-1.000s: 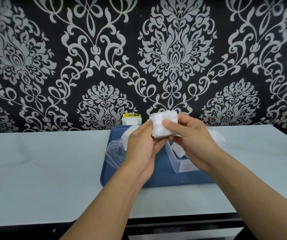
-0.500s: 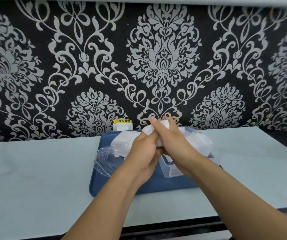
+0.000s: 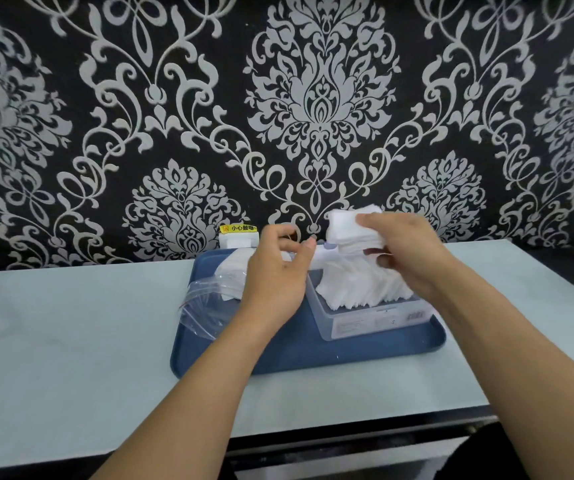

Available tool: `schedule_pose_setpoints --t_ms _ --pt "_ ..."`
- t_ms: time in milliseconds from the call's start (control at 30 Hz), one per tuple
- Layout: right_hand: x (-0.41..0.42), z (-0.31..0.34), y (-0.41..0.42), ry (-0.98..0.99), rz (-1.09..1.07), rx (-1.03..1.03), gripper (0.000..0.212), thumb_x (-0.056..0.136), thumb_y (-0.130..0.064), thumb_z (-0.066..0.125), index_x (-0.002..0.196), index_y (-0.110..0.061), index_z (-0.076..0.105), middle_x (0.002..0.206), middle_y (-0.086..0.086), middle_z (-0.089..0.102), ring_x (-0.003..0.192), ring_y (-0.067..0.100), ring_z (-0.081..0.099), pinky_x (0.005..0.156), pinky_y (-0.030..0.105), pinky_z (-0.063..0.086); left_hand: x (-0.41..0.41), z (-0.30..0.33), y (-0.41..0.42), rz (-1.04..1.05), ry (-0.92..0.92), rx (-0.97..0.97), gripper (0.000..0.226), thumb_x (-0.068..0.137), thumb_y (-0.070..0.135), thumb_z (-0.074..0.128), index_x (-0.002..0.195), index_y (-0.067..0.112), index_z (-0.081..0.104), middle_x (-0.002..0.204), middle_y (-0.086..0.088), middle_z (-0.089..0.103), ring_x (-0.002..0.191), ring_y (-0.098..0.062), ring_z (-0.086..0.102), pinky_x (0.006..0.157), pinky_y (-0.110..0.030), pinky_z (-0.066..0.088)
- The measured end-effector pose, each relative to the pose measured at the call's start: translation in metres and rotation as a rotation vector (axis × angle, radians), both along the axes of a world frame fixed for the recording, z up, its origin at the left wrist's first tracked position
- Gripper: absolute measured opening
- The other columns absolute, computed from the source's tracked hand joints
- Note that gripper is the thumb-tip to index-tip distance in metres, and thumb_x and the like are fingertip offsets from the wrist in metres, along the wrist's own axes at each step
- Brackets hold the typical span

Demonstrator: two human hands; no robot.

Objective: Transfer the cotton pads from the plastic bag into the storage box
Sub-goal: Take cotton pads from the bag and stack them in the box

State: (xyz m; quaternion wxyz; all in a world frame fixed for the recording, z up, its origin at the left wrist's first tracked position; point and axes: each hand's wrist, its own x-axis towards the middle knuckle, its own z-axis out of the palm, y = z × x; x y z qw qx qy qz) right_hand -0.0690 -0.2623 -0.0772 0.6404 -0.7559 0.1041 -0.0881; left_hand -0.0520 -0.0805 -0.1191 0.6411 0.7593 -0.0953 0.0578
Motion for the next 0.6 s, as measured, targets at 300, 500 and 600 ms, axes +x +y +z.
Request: schedule_pose_setpoints --t_ms 300,500,600 --pt "0.024 -0.015 0.024 0.396 0.266 -0.415 0.021 0.087 -0.032 0.062 0.08 -0.012 0.058 0.069 0.013 0.052 0.06 0.024 0.039 0.043 0.024 0.021 -0.009 -0.007 -0.005 -0.001 0.126 0.461 0.049 0.071 0.025 0.069 0.113 0.024 0.044 0.099 -0.002 0.062 0.082 -0.024 0.065 0.06 -0.04 0.059" --pt "0.029 -0.025 0.026 0.38 0.178 -0.67 0.029 0.091 -0.02 0.064 0.07 -0.011 0.046 0.036 -0.001 0.048 0.031 0.013 0.048 0.037 0.017 0.03 -0.01 -0.013 -0.009 -0.123 0.171 0.529 0.064 0.069 0.044 0.078 0.116 0.031 0.036 0.098 -0.005 0.064 0.073 -0.026 0.068 0.056 -0.041 0.061" --pt "0.03 -0.031 0.028 0.29 0.08 -0.888 0.028 0.083 -0.017 0.066 0.066 -0.013 0.044 0.035 -0.004 0.05 0.034 0.012 0.057 0.042 0.019 0.037 -0.011 -0.019 -0.013 -0.113 0.126 0.581 0.058 0.075 0.03 0.069 0.12 0.033 0.034 0.1 -0.007 0.065 0.074 -0.032 0.066 0.067 -0.044 0.06"
